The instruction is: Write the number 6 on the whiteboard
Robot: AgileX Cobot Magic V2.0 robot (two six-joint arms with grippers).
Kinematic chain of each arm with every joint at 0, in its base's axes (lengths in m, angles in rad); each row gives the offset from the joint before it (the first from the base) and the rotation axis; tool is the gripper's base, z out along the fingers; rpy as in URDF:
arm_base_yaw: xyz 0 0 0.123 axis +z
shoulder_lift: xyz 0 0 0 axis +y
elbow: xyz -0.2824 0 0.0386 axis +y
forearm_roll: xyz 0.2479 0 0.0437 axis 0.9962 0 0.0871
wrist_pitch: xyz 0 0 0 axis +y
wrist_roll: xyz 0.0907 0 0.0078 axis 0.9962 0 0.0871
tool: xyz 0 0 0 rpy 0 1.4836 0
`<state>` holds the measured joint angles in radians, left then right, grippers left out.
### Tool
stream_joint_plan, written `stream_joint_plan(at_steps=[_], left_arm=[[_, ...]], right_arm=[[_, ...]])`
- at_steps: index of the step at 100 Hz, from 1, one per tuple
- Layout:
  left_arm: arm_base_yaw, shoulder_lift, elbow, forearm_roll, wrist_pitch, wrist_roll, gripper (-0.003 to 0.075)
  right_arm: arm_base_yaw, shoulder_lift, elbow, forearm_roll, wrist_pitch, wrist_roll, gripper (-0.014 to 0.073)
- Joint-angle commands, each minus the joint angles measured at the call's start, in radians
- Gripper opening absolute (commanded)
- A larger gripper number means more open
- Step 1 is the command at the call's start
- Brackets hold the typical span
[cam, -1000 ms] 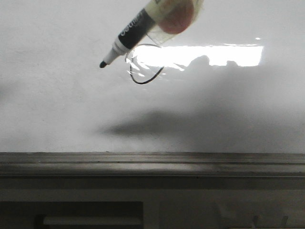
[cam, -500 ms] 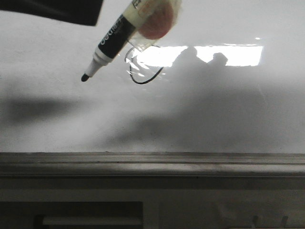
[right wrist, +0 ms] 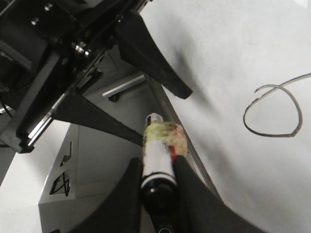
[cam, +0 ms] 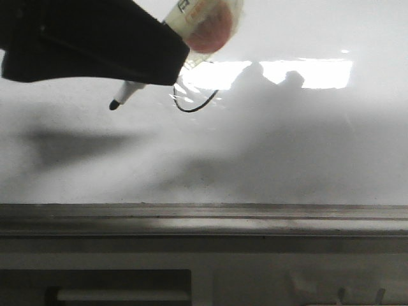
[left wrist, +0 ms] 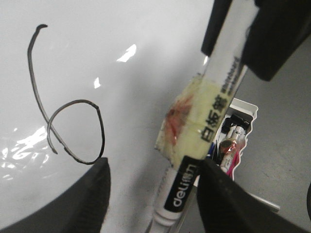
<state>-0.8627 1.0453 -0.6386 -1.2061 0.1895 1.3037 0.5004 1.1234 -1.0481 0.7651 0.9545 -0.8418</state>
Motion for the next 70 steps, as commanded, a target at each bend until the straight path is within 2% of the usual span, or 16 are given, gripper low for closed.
stream_joint_plan(at_steps=[1, 14, 21, 31, 34, 43, 58, 63, 70], left_arm=[[-0.007, -0.004, -0.034, -0.015, -0.029, -0.002, 0.0292], [-0.007, 0.001, -0.034, -0.015, -0.033, -0.002, 0.0206], [-0.007, 0.005, -0.034, -0.015, -0.033, -0.002, 0.0137], [-0.007, 0.005, -0.034, -0.015, -0.033, -0.002, -0.0008], [-0.007, 0.005, -0.034, -0.015, -0.033, -0.002, -0.0018], [-0.007, 0.005, -0.034, -0.019, -0.033, -0.002, -0.002], [-0.007, 0.002, -0.034, -0.033, -0.043, -0.004, -0.002], [-0.006, -0.004, -0.034, -0.047, -0.059, -0.005, -0.002], [-0.006, -0.022, -0.032, -0.071, -0.081, -0.005, -0.002]], right_arm=[[0.0, -0.014, -0.036, 0.035, -0.021, -0.007, -0.0045], [0.0, -0.013, -0.036, 0.035, -0.021, -0.007, -0.0045], [0.0, -0.013, -0.036, 0.035, -0.021, -0.007, -0.0045], [0.0, -0.013, -0.036, 0.035, -0.019, -0.007, -0.0039], [0.0, -0.013, -0.036, 0.035, -0.014, -0.007, -0.0027], [0.0, -0.013, -0.036, 0.035, -0.005, -0.007, 0.009], [-0.002, -0.013, -0.036, 0.035, -0.019, 0.009, 0.0422], [-0.01, -0.013, -0.036, 0.035, -0.019, 0.009, 0.0466], [-0.04, -0.018, -0.036, 0.025, -0.005, 0.025, 0.0468]])
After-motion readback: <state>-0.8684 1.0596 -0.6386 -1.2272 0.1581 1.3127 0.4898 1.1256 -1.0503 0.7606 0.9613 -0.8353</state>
